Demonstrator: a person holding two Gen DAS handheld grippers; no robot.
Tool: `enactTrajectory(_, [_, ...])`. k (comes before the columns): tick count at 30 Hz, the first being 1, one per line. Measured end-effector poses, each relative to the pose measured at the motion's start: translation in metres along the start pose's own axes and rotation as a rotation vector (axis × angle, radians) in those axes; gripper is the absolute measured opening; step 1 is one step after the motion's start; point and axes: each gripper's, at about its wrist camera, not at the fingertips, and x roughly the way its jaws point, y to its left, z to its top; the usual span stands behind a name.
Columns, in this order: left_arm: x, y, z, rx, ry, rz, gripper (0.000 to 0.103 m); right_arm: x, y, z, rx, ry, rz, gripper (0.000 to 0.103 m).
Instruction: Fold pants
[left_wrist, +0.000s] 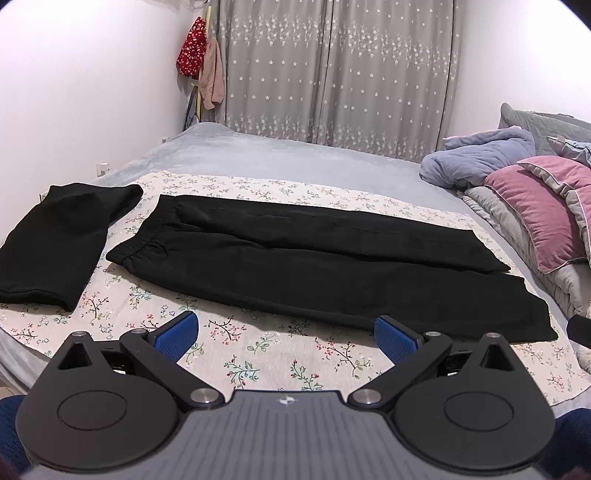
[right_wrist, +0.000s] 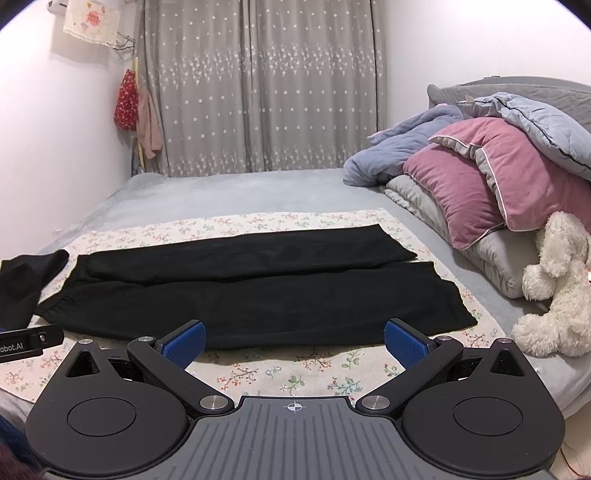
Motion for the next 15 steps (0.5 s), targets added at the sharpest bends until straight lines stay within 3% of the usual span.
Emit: enactTrajectory(15, [0.0015, -0.0007, -0.0015, 0.005, -0.003, -0.011, 0.093, 0.0009, -0.0010, -0.0009, 0.002, -0.002, -0.002, 0.103])
